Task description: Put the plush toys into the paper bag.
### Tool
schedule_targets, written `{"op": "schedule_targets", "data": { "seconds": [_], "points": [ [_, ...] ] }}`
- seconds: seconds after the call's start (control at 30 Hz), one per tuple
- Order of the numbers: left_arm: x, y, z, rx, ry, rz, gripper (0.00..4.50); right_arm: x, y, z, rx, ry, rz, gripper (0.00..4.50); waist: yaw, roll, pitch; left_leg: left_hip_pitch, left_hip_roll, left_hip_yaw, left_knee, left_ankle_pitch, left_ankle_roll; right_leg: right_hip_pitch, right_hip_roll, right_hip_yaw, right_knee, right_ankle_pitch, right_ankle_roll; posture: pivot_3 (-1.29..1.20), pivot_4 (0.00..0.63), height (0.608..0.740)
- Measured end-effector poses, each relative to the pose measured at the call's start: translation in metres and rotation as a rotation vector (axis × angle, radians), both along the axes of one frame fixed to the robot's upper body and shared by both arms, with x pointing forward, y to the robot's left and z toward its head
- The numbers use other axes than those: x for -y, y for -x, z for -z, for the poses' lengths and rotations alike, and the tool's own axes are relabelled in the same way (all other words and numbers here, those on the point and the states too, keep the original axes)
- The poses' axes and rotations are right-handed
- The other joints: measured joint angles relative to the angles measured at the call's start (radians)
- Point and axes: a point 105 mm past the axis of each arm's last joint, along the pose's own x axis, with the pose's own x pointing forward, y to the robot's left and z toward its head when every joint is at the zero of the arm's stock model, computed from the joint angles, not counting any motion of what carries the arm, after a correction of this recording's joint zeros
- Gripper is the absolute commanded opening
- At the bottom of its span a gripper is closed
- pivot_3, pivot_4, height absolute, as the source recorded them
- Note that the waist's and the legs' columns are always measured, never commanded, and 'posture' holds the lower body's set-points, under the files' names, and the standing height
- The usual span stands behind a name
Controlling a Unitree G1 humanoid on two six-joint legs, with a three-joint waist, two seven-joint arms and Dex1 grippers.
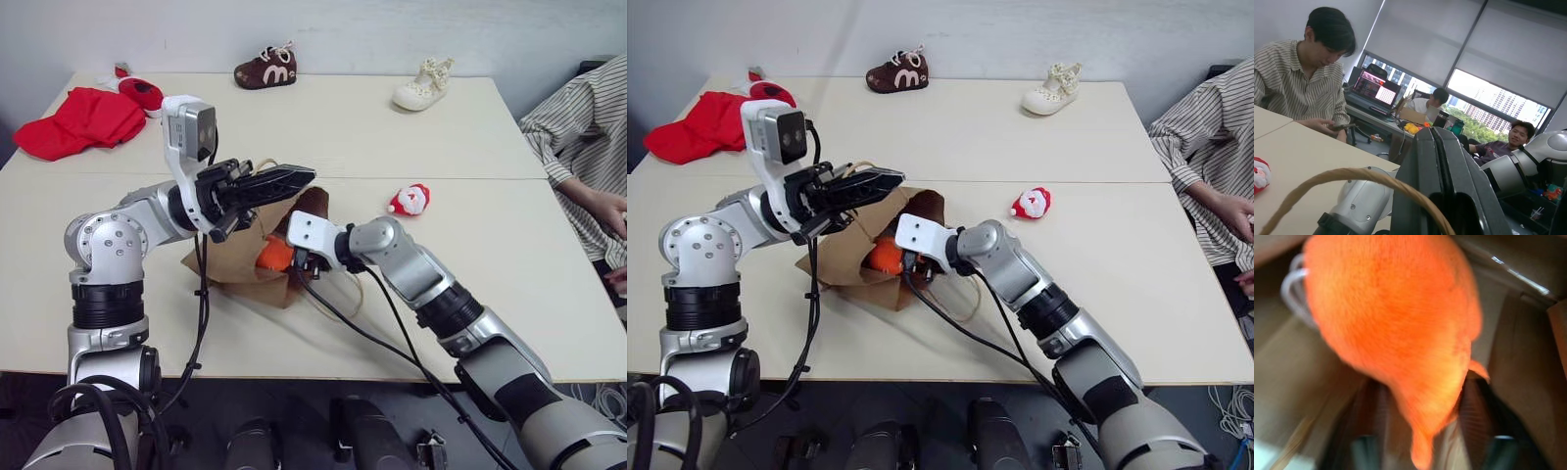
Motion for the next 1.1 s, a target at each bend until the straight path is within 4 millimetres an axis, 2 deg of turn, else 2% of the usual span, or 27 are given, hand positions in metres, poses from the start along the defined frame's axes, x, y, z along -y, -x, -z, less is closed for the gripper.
{"op": "schedule_targets", "data": {
  "seconds": [0.13, 0.3, 0.37, 0.4, 0.47, 0.53, 0.63, 0.7, 0.8, 0.87, 1.0, 1.1],
  "points": [
    [-0.003, -0.002, 0.003, -0.003, 0.010, -0.019, 0.00, 0.036, 0.007, -0.021, 0.020, -0.054, -0.003, 4.43, 0.005, 0.000, 0.000, 0.000, 0.000, 0.000, 0.000, 0.000, 0.000, 0.000, 0.000, 0.000, -0.001, 0.000, 0.000, 0.00, 0.150, 0.740],
    [-0.005, -0.003, 0.002, 0.013, 0.017, -0.039, 0.00, 0.076, 0.052, -0.025, -0.106, -0.241, -0.144, 4.47, 0.008, -0.001, 0.000, 0.000, 0.000, -0.001, -0.001, 0.000, 0.000, 0.001, 0.001, -0.001, -0.003, 0.000, 0.000, 0.00, 0.150, 0.740],
    [-0.006, -0.005, 0.001, 0.031, 0.017, -0.057, 0.00, 0.115, 0.058, -0.027, -0.084, -0.391, -0.022, 4.47, 0.016, -0.001, 0.000, 0.000, 0.000, -0.001, -0.001, 0.000, 0.000, 0.002, 0.001, 0.000, -0.004, 0.000, 0.000, 0.00, 0.150, 0.740],
    [-0.007, -0.005, 0.001, 0.046, 0.017, -0.072, 0.00, 0.147, 0.055, -0.027, -0.030, -0.458, 0.119, 4.47, 0.025, -0.001, 0.000, 0.000, -0.001, -0.001, -0.001, 0.000, 0.000, 0.002, 0.001, 0.000, -0.005, 0.000, 0.001, 0.00, 0.150, 0.740],
    [-0.011, -0.008, -0.001, 0.074, 0.016, -0.107, 0.00, 0.201, 0.058, -0.023, 0.083, -0.505, 0.335, 4.47, 0.033, -0.001, 0.000, 0.000, -0.002, 0.000, -0.001, 0.000, 0.000, 0.002, 0.001, 0.001, -0.005, 0.001, 0.002, 0.00, 0.150, 0.740],
    [-0.013, -0.009, -0.001, 0.097, 0.012, -0.131, 0.00, 0.241, 0.068, -0.013, 0.165, -0.487, 0.509, 4.47, 0.033, -0.001, 0.000, 0.001, -0.001, 0.000, -0.001, 0.000, 0.000, 0.003, 0.002, 0.002, -0.005, 0.001, 0.002, 0.00, 0.150, 0.740],
    [-0.013, -0.010, 0.001, 0.112, 0.002, -0.151, 0.00, 0.280, 0.085, 0.014, 0.187, -0.402, 0.709, 4.47, 0.029, -0.001, 0.000, 0.002, -0.001, 0.001, -0.001, 0.000, 0.000, 0.004, 0.003, 0.004, -0.004, 0.001, 0.002, 0.00, 0.150, 0.740],
    [-0.012, -0.011, 0.002, 0.121, -0.011, -0.159, 0.00, 0.290, 0.091, 0.028, 0.171, -0.353, 0.785, 4.47, 0.020, -0.001, 0.000, 0.004, -0.001, 0.003, -0.001, 0.000, 0.000, 0.004, 0.004, 0.006, -0.003, 0.001, 0.002, 0.00, 0.150, 0.740],
    [-0.010, -0.012, 0.004, 0.130, -0.028, -0.166, 0.00, 0.289, 0.085, 0.030, 0.184, -0.324, 0.804, 4.47, 0.004, -0.001, 0.000, 0.005, -0.001, 0.003, -0.001, 0.001, -0.002, 0.004, 0.004, 0.006, 0.000, 0.001, 0.002, 0.00, 0.150, 0.740],
    [-0.009, -0.012, 0.005, 0.135, -0.038, -0.165, 0.00, 0.277, 0.065, 0.020, 0.190, -0.331, 0.769, 4.47, -0.003, -0.001, 0.000, 0.005, -0.001, 0.004, -0.001, 0.002, -0.002, 0.004, 0.004, 0.007, 0.001, 0.002, 0.002, 0.00, 0.150, 0.740],
    [-0.006, -0.013, 0.006, 0.140, -0.055, -0.167, 0.00, 0.244, 0.013, -0.016, 0.221, -0.320, 0.656, 4.47, -0.004, 0.000, 0.001, 0.005, 0.000, 0.002, -0.001, 0.003, -0.003, 0.003, 0.005, 0.006, 0.002, 0.001, 0.000, 0.00, 0.150, 0.740],
    [-0.006, -0.013, 0.007, 0.143, -0.061, -0.172, 0.00, 0.227, -0.028, -0.032, 0.201, -0.274, 0.637, 4.47, -0.001, 0.000, 0.001, 0.004, 0.000, 0.002, -0.001, 0.004, -0.003, 0.001, 0.005, 0.005, 0.002, 0.001, 0.000, 0.00, 0.150, 0.740]
  ]
}}
